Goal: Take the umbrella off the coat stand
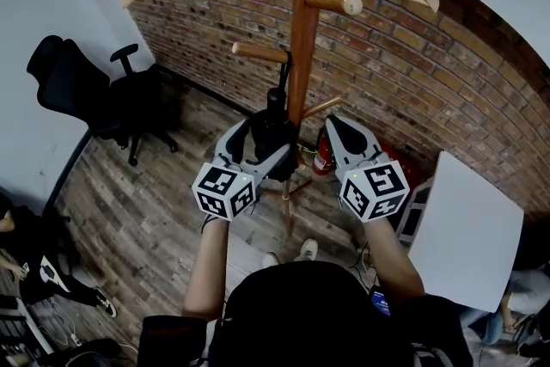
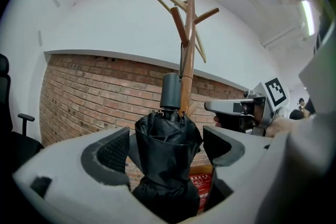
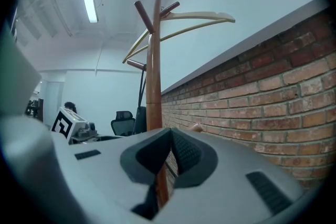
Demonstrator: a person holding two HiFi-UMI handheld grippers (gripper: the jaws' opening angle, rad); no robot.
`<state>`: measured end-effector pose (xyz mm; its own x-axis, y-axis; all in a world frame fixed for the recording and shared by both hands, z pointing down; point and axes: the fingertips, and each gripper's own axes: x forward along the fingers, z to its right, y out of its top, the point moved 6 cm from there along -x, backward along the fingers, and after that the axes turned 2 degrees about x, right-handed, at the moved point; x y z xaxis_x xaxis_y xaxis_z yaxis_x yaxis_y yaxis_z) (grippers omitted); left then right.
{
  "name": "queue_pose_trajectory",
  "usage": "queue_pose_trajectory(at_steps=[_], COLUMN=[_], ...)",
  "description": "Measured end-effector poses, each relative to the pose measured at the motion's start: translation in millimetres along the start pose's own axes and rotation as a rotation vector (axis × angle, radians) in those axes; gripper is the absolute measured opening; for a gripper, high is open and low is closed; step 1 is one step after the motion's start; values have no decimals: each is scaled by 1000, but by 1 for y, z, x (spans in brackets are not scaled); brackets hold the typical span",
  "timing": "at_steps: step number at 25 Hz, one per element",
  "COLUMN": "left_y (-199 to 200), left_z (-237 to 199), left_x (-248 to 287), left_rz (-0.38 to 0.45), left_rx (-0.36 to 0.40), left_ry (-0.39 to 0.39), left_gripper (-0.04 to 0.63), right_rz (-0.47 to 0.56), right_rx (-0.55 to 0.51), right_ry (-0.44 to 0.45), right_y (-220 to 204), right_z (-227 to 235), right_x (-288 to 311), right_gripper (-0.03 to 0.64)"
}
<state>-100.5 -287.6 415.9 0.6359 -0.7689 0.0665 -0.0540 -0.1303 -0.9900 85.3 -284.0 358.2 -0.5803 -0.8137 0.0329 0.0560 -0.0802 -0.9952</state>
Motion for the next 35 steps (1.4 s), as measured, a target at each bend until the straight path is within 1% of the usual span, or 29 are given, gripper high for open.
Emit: queue_pose_trajectory(at_steps=[4,7,10,16,20,25,30,35], left_y=[-4,-5,-8,-16,-17,-16,-16,-18], left_z=[-3,-2,2,4,4,3,4,8], left_x=[6,10,15,25,31,37,40,43], left_rz=[3,-4,-27,-54,-56,-65,-73,-94], left_rx=[-13,12,33,41,28,38,26,56], left_ry=[12,4,-16,-32,-49,-60,-70,-73], left_gripper=[441,491,513,521,520,520,520,518], right_rz=[-4,-7,-9,-15,-18,-22,-26,-27], right_rx=[3,3,2,3,2,3,2,5], right_ry=[1,-2,-6,-18,-21,-24,-28,-32], right_y=[-2,-3,-3,-5,-6,-8,-9,-9], right_z=[4,5,5,7,7,8,9,11], right_x=[3,5,5,7,7,7,6,5], right_gripper=[28,28,28,28,28,28,28,28])
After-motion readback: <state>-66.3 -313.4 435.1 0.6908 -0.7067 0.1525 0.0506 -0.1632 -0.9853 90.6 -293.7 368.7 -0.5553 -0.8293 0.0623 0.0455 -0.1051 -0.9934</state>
